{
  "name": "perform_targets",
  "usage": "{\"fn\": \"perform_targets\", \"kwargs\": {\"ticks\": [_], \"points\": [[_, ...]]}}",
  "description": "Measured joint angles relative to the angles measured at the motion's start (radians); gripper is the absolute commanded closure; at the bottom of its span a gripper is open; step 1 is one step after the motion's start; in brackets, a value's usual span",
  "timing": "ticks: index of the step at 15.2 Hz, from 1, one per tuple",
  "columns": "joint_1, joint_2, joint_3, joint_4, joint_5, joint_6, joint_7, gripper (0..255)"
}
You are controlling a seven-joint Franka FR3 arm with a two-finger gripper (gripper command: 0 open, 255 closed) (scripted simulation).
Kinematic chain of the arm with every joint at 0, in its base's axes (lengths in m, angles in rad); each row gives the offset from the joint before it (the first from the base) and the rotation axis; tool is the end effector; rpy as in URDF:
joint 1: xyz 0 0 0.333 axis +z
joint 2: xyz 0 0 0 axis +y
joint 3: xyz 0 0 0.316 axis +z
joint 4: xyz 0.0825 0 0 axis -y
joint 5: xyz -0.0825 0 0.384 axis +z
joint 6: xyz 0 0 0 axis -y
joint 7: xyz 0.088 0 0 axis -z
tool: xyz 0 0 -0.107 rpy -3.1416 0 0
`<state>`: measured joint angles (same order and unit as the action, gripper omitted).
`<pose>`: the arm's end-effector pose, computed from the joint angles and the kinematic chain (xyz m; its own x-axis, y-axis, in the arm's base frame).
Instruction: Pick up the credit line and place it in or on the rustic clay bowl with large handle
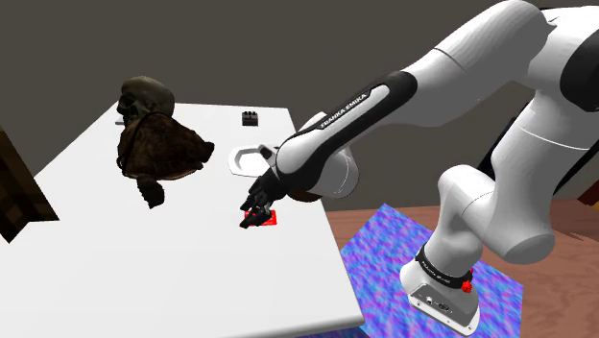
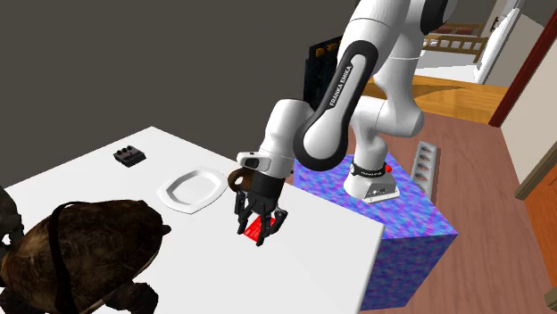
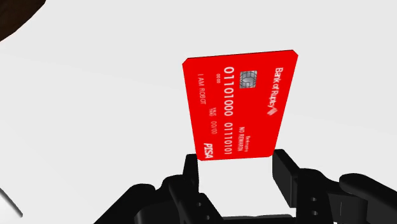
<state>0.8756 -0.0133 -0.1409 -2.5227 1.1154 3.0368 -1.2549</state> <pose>0.3926 0.2623 0.3154 0.5131 0.6516 0.5587 0.7862 -0.6180 -0.0013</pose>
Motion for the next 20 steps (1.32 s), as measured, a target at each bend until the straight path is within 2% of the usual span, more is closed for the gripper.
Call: {"fn": "perform_targets", "kwargs": {"ticks": [5,6,13,17,20], "points": [[0.000,-0.001,0.000,-0.001,0.003,-0.001,-0.004,255],[-0.002,-0.004,-0.001,-0.005,-0.017,-0.004,0.015,255],[-0.054,-0.091,0.016,-0.042,-0.324,-0.048,0.290,255],[-0.104,-0.144,0.043,-0.050,-0.462,-0.091,0.412,255],[-0.138,-0.174,0.064,-0.042,-0.537,-0.127,0.480,255]]}}
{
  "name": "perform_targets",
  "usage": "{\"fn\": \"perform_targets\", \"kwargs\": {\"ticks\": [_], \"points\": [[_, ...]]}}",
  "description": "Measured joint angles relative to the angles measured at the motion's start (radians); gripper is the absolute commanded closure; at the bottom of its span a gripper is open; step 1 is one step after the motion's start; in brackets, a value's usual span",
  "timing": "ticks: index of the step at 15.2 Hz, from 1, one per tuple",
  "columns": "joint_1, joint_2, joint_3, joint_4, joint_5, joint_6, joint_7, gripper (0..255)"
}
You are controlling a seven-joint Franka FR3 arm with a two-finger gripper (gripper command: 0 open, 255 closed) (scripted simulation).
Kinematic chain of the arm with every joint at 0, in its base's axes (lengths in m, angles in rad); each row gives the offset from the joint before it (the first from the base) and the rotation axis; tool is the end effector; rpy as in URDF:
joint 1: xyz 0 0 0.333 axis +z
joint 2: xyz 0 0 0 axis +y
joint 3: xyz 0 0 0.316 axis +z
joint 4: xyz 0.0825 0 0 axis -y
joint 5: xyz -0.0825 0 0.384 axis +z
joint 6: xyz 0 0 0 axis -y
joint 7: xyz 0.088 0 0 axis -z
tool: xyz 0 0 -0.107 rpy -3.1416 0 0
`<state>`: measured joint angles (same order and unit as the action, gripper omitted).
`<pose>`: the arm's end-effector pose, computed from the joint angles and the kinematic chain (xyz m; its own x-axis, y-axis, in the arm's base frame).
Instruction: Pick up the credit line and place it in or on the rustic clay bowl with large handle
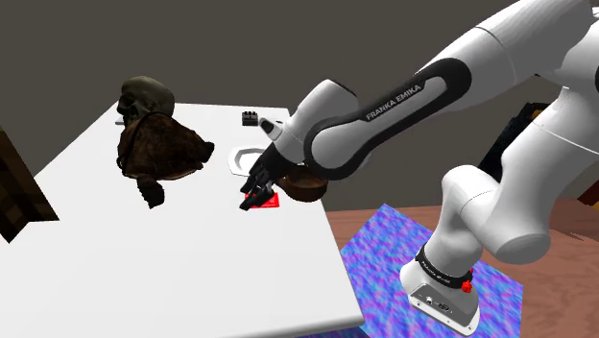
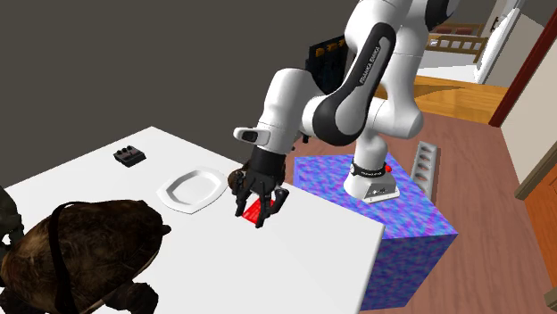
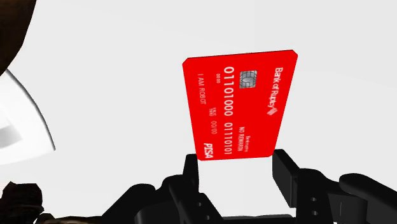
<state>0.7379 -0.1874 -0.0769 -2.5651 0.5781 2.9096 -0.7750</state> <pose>0.3919 0.2624 0.3834 0.5173 0.6548 0.5511 0.7870 -0.6169 -0.0057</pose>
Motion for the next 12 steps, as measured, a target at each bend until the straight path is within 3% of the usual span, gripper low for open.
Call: {"fn": "perform_targets", "kwargs": {"ticks": [12], "points": [[-0.097,-0.119,0.057,0.055,-0.178,-0.172,0.165,255]]}}
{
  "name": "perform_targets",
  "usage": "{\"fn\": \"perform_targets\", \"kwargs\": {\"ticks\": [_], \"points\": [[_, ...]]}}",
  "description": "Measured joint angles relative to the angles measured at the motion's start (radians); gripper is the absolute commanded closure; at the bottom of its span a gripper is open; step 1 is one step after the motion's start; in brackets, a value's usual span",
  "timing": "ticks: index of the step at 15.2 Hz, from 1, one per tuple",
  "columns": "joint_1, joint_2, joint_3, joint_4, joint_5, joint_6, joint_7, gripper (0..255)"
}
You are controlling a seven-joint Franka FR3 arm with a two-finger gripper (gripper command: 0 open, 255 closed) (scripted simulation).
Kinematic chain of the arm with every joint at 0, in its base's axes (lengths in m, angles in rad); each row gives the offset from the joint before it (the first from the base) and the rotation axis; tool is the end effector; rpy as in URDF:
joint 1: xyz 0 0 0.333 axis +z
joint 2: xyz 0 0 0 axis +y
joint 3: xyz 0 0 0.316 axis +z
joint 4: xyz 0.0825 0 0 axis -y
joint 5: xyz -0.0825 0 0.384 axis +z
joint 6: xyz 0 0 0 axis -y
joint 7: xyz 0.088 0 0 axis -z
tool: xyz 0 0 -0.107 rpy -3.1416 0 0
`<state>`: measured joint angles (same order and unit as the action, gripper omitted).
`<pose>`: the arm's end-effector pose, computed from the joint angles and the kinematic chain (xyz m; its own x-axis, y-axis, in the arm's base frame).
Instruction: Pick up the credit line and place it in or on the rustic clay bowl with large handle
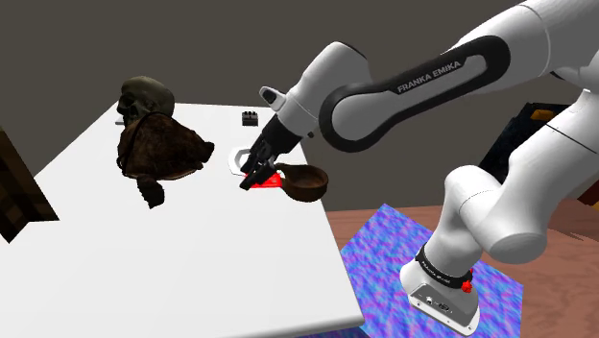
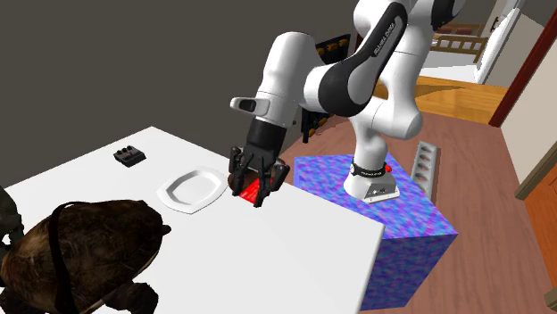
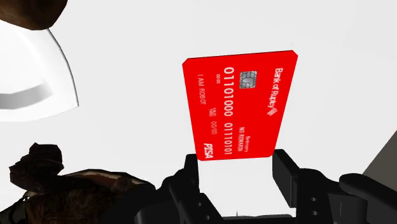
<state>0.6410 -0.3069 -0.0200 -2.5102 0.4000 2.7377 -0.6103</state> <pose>0.3913 0.2610 0.4488 0.5172 0.6551 0.5508 0.7868 -0.6171 -0.0048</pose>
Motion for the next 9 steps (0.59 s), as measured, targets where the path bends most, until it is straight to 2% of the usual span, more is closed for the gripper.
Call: {"fn": "perform_targets", "kwargs": {"ticks": [6,9], "points": [[-0.024,-0.037,0.014,0.043,-0.043,-0.078,0.044,255],[-0.036,-0.091,-0.028,0.006,-0.038,-0.108,-0.007,255]]}}
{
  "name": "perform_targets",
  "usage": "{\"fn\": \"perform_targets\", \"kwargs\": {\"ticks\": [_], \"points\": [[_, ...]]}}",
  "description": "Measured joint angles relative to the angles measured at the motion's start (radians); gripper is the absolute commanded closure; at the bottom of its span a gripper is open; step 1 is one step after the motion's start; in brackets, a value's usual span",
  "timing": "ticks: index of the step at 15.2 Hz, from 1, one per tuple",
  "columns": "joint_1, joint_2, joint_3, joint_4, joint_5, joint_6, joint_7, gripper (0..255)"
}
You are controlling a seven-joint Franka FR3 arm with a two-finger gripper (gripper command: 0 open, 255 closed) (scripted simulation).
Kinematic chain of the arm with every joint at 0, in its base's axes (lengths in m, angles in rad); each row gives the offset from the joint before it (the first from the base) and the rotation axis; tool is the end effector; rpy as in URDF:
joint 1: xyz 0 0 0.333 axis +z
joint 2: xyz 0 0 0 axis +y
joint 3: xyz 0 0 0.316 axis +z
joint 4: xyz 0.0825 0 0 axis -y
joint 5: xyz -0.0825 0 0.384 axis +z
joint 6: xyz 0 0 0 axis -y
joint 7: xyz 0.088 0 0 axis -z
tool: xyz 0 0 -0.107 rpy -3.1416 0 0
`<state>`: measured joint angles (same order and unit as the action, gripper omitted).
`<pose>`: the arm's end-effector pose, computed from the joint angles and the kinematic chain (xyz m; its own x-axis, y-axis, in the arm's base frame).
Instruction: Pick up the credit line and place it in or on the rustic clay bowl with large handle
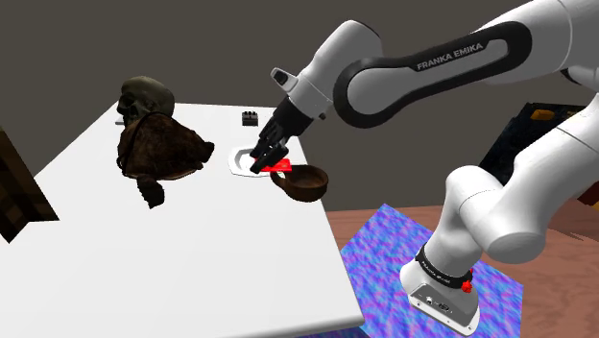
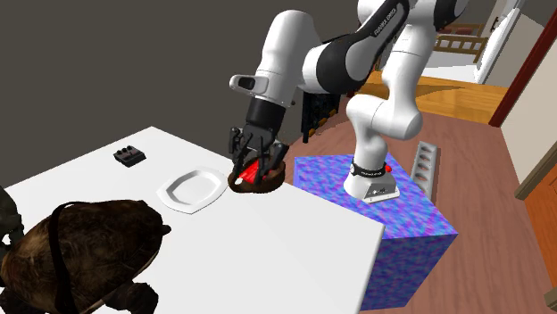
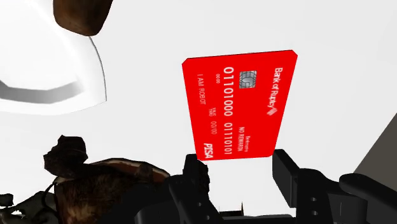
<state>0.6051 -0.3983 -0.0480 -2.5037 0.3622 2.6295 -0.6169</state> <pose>0.3913 0.2324 0.4813 0.5184 0.6549 0.5498 0.7861 -0.6181 -0.0050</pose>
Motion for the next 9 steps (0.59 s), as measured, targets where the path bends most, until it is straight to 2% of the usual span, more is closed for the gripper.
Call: {"fn": "perform_targets", "kwargs": {"ticks": [9], "points": [[-0.075,-0.163,-0.175,-0.074,-0.031,-0.136,-0.193,255]]}}
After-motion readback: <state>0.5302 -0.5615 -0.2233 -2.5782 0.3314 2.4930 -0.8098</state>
